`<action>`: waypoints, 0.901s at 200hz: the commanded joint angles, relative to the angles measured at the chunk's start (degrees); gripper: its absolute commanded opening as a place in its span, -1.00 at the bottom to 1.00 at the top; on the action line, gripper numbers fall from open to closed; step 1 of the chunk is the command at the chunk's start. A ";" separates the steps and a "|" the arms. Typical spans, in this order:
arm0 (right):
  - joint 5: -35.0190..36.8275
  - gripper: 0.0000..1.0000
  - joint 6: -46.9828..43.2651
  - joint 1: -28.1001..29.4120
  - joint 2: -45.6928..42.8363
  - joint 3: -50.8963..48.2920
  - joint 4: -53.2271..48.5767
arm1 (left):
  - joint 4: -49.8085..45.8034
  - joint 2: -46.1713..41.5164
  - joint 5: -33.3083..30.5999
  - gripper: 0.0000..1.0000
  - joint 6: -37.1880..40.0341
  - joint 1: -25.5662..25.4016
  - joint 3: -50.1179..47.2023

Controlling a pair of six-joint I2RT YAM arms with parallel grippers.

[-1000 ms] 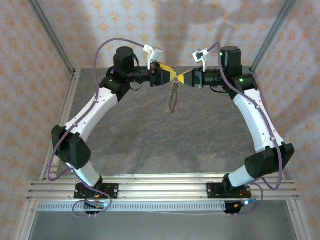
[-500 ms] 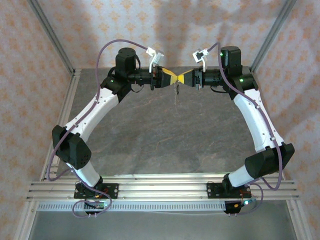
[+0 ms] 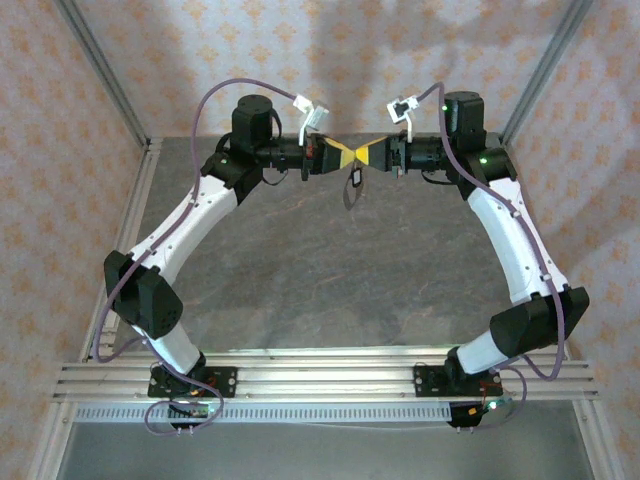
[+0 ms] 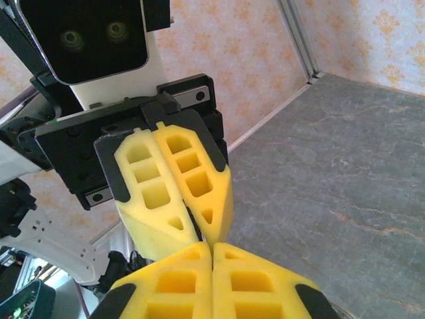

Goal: Put the keys on the keyring

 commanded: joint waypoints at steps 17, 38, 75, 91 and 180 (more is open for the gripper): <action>0.20 -1.00 2.38 -0.05 -1.19 -0.99 5.40 | 3.70 -0.08 -1.53 -1.00 -1.19 -3.33 1.07; 3.79 -0.60 5.39 -0.10 -2.73 -2.33 9.05 | 11.00 -1.31 -6.98 -1.00 -5.84 -3.39 -2.87; 12.21 -0.18 15.51 -2.71 -11.00 -12.33 23.67 | 20.49 -3.73 -14.02 -1.00 -10.83 -3.32 -8.76; 17.25 -0.13 19.32 -2.81 -15.10 -18.36 28.95 | 23.80 -4.34 -15.35 -1.00 -12.74 -3.38 -10.29; 32.51 0.04 21.41 0.30 -25.28 -39.28 36.32 | 30.63 -4.36 -15.61 -1.00 -17.62 -3.41 -12.20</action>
